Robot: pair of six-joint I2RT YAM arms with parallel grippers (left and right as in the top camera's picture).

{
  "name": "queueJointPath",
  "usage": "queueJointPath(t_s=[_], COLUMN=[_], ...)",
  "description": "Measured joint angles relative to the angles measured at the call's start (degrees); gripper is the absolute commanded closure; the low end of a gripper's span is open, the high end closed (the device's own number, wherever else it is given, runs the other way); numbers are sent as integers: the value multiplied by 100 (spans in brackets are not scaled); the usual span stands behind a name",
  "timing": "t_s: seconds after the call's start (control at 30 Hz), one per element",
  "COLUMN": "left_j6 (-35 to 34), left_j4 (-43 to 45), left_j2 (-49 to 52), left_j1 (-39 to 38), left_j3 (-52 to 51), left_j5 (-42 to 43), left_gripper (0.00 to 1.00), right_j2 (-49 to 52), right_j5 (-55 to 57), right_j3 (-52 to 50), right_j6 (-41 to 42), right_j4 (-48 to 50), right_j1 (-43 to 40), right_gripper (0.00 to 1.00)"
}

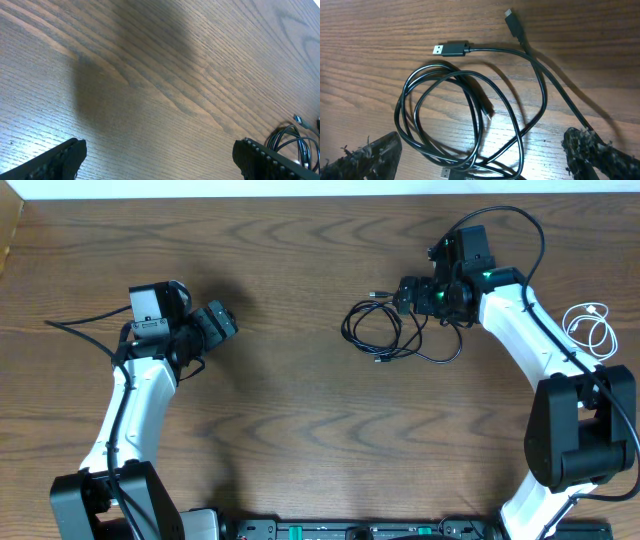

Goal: Untangle cables
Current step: 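Move the right gripper left over the black cable coil, then grasp the black cable loops with the right gripper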

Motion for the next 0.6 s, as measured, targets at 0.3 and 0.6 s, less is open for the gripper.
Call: queueJointPath(t_s=[0.3, 0.6], left_j6=[0, 0], left_j4=[0, 0], left_j2=[0, 0], left_j1=[0, 0], left_j3=[0, 0], left_j5=[0, 0], left_gripper=[2, 2], right_j2=[0, 0], right_j5=[11, 39], right_j3=[-2, -7], right_j6=[39, 81], right_j4=[133, 214], right_j1=[98, 402], right_gripper=[9, 84])
